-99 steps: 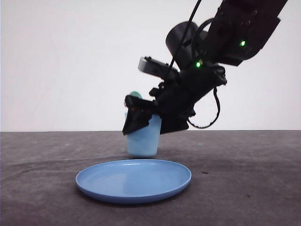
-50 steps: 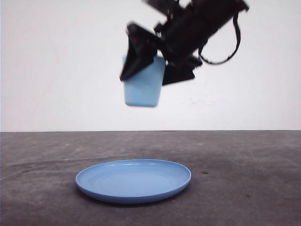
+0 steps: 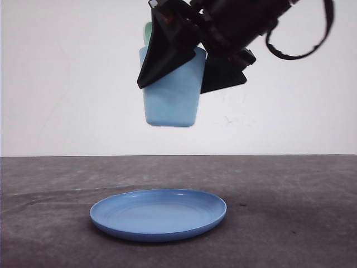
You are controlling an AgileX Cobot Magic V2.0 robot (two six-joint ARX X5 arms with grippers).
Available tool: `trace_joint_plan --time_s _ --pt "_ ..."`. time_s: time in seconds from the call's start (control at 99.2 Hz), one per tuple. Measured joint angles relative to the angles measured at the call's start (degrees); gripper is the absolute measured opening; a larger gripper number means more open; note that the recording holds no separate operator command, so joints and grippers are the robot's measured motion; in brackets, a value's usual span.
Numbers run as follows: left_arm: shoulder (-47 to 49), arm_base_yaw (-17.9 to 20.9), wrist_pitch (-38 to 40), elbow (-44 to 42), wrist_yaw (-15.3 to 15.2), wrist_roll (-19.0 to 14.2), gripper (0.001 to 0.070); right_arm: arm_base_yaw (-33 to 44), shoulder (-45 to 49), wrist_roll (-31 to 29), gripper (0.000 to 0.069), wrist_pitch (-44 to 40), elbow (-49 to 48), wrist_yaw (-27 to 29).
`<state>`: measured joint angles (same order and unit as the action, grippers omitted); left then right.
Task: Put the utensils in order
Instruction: 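Lift the cup with the right gripper toward the plate, then lower the cup onto the plate center with the right gripper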
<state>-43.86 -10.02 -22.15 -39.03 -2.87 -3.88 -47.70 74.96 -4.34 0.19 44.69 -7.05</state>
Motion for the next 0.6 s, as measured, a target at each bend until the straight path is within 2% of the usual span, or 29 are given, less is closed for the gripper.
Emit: trace_joint_plan --time_s 0.252,0.605 --pt "0.0 0.0 -0.2 0.0 0.0 0.0 0.0239 -0.6 0.0 -0.6 0.0464 0.1 -4.2 0.6" --pt "0.0 0.0 -0.2 0.0 0.0 0.0 0.0239 -0.7 3.8 -0.6 0.0464 6.3 -6.6 0.9"
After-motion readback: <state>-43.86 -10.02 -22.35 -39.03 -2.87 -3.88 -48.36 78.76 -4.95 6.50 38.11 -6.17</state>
